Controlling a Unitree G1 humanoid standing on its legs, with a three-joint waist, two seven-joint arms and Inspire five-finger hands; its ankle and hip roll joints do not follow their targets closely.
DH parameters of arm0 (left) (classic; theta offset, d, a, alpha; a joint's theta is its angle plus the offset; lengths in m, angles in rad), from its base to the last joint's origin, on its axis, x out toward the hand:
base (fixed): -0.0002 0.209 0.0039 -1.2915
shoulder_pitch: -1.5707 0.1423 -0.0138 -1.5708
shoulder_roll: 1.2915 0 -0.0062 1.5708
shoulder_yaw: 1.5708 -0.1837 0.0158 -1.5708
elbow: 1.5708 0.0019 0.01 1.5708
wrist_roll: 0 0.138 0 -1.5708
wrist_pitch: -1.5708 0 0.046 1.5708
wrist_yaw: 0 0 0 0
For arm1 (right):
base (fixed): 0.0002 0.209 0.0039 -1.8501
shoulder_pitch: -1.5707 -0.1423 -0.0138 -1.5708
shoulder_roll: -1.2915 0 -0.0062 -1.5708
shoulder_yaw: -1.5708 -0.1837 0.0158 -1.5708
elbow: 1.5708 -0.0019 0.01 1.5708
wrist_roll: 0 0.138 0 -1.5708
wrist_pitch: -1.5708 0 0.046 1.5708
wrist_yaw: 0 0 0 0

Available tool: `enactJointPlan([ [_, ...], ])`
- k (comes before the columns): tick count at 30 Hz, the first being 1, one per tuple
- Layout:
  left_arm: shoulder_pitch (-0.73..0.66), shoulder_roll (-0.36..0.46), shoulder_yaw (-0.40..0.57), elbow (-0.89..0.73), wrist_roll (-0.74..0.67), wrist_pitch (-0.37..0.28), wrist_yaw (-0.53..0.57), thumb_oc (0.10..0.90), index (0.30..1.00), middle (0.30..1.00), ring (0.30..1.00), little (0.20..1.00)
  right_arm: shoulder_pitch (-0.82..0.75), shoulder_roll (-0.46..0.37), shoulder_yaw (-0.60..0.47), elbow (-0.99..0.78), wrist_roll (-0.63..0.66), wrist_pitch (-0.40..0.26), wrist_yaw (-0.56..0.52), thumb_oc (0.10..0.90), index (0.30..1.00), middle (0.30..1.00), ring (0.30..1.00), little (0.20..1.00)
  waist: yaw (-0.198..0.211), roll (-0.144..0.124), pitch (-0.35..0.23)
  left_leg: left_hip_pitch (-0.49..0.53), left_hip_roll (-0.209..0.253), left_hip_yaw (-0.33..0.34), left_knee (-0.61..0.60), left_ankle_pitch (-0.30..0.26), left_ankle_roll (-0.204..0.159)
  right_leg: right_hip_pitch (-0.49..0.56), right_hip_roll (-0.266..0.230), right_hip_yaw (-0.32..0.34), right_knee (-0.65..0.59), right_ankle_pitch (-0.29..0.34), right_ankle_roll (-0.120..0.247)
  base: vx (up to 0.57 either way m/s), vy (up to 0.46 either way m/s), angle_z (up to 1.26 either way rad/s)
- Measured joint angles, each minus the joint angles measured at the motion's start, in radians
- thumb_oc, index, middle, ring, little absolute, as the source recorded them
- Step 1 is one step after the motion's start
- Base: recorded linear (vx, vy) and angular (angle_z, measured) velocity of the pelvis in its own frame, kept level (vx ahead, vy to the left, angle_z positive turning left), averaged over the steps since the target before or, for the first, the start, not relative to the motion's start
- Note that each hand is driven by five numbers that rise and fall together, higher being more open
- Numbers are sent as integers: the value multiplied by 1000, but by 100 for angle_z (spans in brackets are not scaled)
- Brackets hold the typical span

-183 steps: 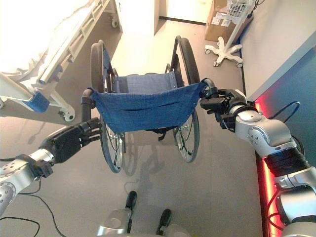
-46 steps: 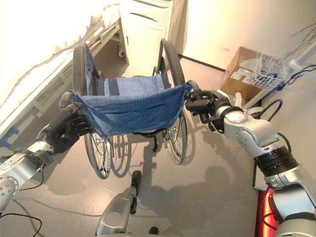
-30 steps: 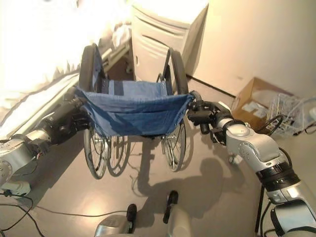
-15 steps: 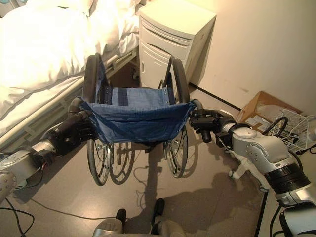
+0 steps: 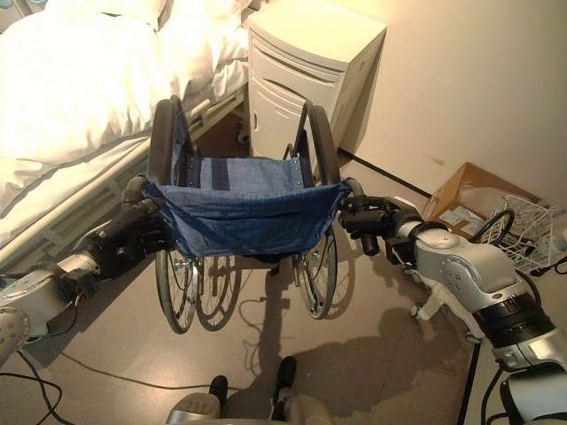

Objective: Push the wheelchair next to the bed

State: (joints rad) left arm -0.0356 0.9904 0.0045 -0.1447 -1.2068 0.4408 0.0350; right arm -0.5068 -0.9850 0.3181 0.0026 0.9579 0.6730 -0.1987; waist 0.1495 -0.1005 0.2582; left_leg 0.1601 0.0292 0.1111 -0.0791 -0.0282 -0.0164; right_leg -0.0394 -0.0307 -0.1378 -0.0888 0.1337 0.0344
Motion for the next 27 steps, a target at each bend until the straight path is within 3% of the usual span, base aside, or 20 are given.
enactJointPlan([
  [1,0,0,0,0,11,0,1,800,900,900,900,900,0,6,0,0,0,0,-6,800,900,900,900,900,0,0,0,2,0,1,0,0,0,1,0,0,0,0,0,0,0,0],
  [12,45,8,48,-6,73,0,25,800,900,900,900,900,3,8,-32,-25,4,-2,3,800,900,900,900,900,-26,0,0,4,1,5,0,0,0,1,0,0,0,2,3,-21,10,-1],
  [19,173,5,157,-81,107,0,-14,800,900,900,900,900,129,12,-165,-99,66,-2,40,800,900,900,900,900,-28,1,1,3,5,4,-9,-1,2,-4,6,0,1,3,-6,-7,1,0],
  [27,185,6,174,-78,154,-1,-43,800,900,900,900,900,191,30,-245,-88,158,-4,40,800,900,900,900,900,-24,2,2,3,7,5,-10,-2,3,-4,5,-5,0,-3,-3,-4,-1,0],
])
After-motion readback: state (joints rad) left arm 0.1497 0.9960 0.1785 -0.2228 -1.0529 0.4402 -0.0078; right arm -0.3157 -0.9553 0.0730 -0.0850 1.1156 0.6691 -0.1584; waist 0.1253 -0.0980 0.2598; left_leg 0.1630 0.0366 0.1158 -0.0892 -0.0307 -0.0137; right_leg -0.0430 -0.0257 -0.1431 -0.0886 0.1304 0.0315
